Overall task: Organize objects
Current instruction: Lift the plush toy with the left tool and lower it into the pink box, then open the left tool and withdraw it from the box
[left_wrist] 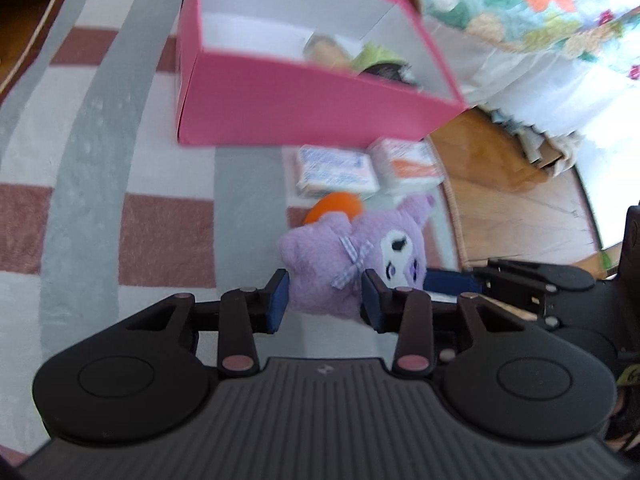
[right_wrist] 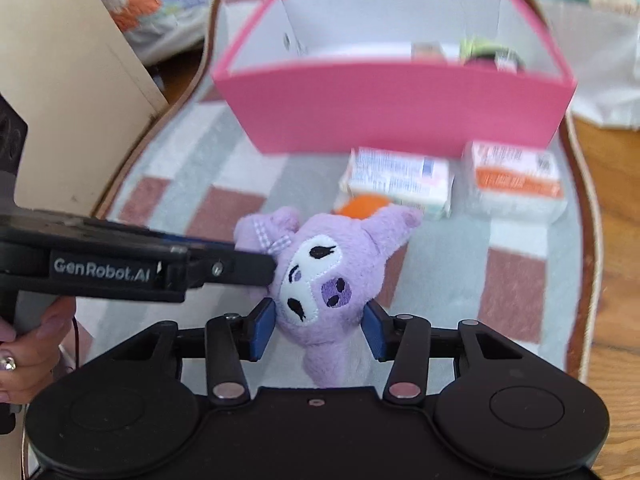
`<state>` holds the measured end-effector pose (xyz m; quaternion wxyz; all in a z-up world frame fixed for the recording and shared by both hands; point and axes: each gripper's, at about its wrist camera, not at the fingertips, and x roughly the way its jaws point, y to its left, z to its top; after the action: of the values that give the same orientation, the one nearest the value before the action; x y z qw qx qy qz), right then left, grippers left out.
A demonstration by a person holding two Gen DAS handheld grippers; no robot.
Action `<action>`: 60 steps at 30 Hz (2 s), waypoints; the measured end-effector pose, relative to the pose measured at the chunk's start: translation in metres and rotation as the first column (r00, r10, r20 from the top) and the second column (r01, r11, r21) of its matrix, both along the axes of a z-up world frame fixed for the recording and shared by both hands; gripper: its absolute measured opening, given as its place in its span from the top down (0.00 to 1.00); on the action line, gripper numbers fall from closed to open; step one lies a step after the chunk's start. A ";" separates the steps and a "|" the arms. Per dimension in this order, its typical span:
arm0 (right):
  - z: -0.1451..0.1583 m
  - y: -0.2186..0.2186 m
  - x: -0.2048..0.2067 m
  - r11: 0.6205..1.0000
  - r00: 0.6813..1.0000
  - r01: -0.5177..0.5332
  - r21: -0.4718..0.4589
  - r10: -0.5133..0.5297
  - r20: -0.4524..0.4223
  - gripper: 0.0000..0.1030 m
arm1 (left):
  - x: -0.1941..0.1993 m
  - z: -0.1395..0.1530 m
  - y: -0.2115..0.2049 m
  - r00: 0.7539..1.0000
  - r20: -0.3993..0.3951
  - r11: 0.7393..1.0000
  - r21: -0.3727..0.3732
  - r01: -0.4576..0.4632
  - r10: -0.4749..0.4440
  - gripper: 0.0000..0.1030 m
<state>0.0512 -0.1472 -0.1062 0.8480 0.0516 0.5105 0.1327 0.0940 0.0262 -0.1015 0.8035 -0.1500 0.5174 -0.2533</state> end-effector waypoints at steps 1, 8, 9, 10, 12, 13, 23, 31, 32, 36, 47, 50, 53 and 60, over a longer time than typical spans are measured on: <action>0.009 0.000 -0.001 1.000 1.000 -0.006 -0.005 0.006 0.025 0.49 | -0.002 0.009 0.002 1.000 0.017 1.000 -0.004 0.001 -0.001 0.65; 0.075 0.002 -0.005 0.997 0.982 -0.074 -0.012 0.075 0.171 0.49 | -0.004 0.078 0.013 0.992 0.124 1.000 0.018 0.008 -0.010 0.65; 0.084 0.003 -0.005 0.997 0.977 -0.081 -0.015 0.082 0.196 0.49 | -0.003 0.088 0.015 0.990 0.140 1.000 0.026 0.010 -0.013 0.65; 0.092 0.005 -0.005 0.996 0.973 -0.087 -0.015 0.088 0.214 0.49 | -0.002 0.098 0.015 0.988 0.154 0.999 0.040 0.013 -0.019 0.65; 0.108 0.008 0.000 0.995 0.965 -0.100 -0.018 0.101 0.242 0.50 | 0.002 0.116 0.016 0.983 0.184 0.998 0.068 0.012 -0.024 0.65; 0.115 0.011 0.003 0.994 0.961 -0.107 -0.021 0.108 0.254 0.50 | 0.006 0.124 0.016 0.980 0.194 0.996 0.083 0.014 -0.030 0.65; 0.158 0.016 0.070 0.981 0.923 -0.166 -0.098 0.189 0.334 0.50 | 0.081 0.157 0.008 0.967 0.255 0.988 0.148 -0.039 0.000 0.65; 0.113 -0.005 0.149 0.979 0.917 -0.175 -0.108 0.202 0.343 0.50 | 0.165 0.105 -0.021 0.981 0.180 0.975 0.196 -0.108 0.073 0.66; 0.102 -0.009 0.160 0.981 0.922 -0.174 -0.090 0.195 0.334 0.50 | 0.173 0.096 -0.025 0.983 0.165 0.972 0.207 -0.114 0.081 0.66; 0.061 -0.027 0.191 0.988 0.950 -0.152 0.004 0.145 0.277 0.50 | 0.189 0.060 -0.038 0.982 0.131 0.961 0.222 -0.162 0.136 0.67; -0.004 -0.048 0.227 0.993 0.988 -0.096 0.063 0.088 0.130 0.56 | 0.212 0.012 -0.067 0.984 0.123 0.959 0.237 -0.156 0.129 0.69; -0.011 -0.040 0.230 0.994 0.988 -0.110 0.028 0.106 0.108 0.66 | 0.216 0.007 -0.071 0.986 0.097 0.962 0.226 -0.156 0.137 0.69; -0.013 -0.033 0.229 0.995 0.989 -0.103 -0.019 0.104 0.105 0.69 | 0.215 0.005 -0.070 0.984 0.109 0.957 0.239 -0.166 0.144 0.69; -0.003 -0.023 0.217 0.975 0.981 -0.074 -0.211 0.109 0.162 0.62 | 0.214 0.010 -0.050 0.976 0.048 0.951 0.220 -0.218 0.212 0.66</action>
<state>0.2677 -0.1705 -0.1091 0.8828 -0.0712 0.4478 0.1226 0.3075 -0.0236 -0.0916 0.8442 -0.1110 0.5136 -0.1062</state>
